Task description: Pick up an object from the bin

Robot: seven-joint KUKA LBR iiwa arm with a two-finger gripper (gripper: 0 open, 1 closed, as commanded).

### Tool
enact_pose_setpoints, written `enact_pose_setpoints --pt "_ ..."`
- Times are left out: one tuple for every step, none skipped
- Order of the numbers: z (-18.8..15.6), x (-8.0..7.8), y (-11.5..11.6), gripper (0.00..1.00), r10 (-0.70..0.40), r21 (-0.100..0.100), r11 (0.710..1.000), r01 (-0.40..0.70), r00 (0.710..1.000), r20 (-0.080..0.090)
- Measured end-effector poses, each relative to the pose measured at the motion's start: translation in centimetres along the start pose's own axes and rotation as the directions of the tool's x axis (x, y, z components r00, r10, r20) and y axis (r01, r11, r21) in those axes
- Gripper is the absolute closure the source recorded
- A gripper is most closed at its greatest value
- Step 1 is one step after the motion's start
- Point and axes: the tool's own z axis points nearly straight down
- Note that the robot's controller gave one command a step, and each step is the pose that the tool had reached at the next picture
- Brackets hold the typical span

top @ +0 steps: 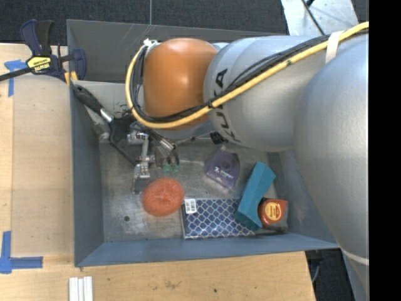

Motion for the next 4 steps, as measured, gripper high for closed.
enact_pose_setpoints --pt "2.3 -2.4 -3.6 0.00 0.163 -0.003 0.987 -0.163 0.987 0.002" --pt "5.9 -3.4 -5.5 0.00 0.239 0.002 0.971 -0.239 0.971 0.001" --pt "7.2 -3.6 -6.4 0.00 0.022 0.001 1.000 -0.022 1.000 0.011" --pt "10.0 -3.7 -6.8 1.00 0.392 0.002 0.920 -0.392 0.920 0.001"
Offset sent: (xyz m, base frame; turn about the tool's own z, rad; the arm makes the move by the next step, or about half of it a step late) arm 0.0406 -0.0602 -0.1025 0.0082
